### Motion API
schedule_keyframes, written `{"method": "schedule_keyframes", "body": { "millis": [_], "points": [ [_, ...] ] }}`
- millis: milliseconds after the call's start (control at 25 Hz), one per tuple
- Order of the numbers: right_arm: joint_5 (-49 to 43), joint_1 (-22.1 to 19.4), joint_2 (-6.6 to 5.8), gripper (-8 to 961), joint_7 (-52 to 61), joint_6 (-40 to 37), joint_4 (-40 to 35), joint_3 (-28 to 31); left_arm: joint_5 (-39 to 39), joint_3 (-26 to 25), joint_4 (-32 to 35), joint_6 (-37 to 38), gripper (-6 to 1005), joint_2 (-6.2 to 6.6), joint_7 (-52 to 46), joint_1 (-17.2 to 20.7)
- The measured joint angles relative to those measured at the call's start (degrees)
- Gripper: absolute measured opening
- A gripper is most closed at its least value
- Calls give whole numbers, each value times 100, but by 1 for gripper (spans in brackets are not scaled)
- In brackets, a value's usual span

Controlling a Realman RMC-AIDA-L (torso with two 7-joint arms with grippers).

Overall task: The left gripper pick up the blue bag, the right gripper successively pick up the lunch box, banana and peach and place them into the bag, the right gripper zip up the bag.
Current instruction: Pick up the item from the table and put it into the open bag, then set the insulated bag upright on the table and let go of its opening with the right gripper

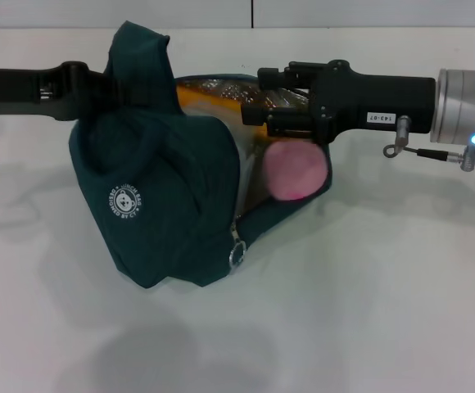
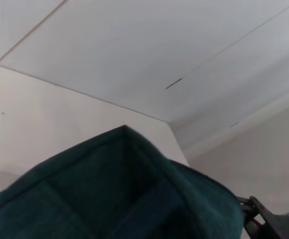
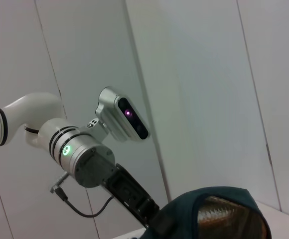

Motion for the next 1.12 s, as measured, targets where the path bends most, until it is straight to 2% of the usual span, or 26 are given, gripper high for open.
{"method": "schedule_keyframes", "body": {
  "millis": [80,200,440,600,800,920,1120],
  "points": [
    [14,-16,0,651,0,-20,-15,34,-2,0,-1,1,56,2,0,21],
    [36,-113,-1,649,1,-66,-77,222,-6,0,-6,3,56,4,0,28],
    [62,-553,-25,646,184,-86,-392,701,-6,0,-6,8,56,4,0,29],
    [43,-825,-89,642,829,-42,-361,1144,-6,1,-6,16,56,4,-1,29],
    [19,-798,-223,636,1644,14,375,1225,-5,1,-6,17,56,-7,-3,9],
    [-145,-592,-204,627,1882,66,989,1206,-5,3,-6,17,56,-11,-5,-8],
    [-413,-419,-134,608,1924,87,1465,1206,-3,1,-6,17,56,-19,-8,-15]
  ]
}}
